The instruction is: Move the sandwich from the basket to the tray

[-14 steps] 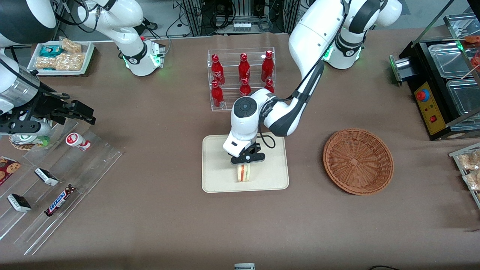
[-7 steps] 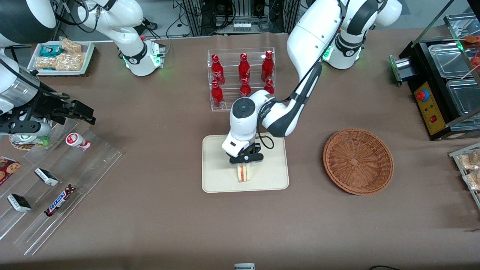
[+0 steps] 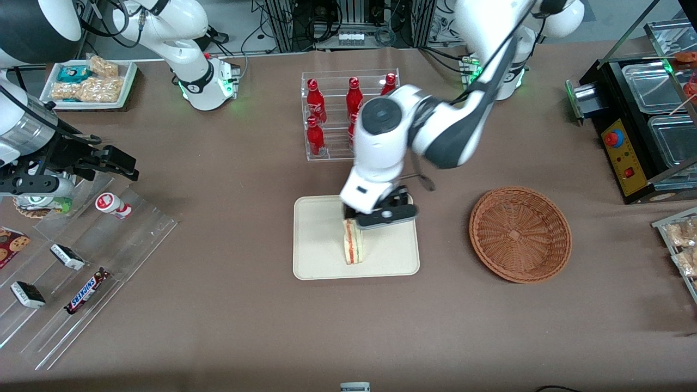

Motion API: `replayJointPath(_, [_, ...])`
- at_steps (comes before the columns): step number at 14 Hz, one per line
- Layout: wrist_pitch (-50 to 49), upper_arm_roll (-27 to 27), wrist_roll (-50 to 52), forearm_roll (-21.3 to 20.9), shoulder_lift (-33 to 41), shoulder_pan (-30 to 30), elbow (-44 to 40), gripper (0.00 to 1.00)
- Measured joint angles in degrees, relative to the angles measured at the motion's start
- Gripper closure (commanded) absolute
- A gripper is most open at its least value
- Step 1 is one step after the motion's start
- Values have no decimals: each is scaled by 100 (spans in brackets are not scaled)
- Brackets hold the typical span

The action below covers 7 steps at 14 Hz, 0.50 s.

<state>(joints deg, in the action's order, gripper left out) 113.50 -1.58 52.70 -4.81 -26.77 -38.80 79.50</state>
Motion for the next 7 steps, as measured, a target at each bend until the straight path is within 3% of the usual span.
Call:
replayJointPath(3, [-445,-20,-216,8,516,473,394,0])
replayJointPath(7, [-490,-44,-1641,105,1135,1546,1297,0])
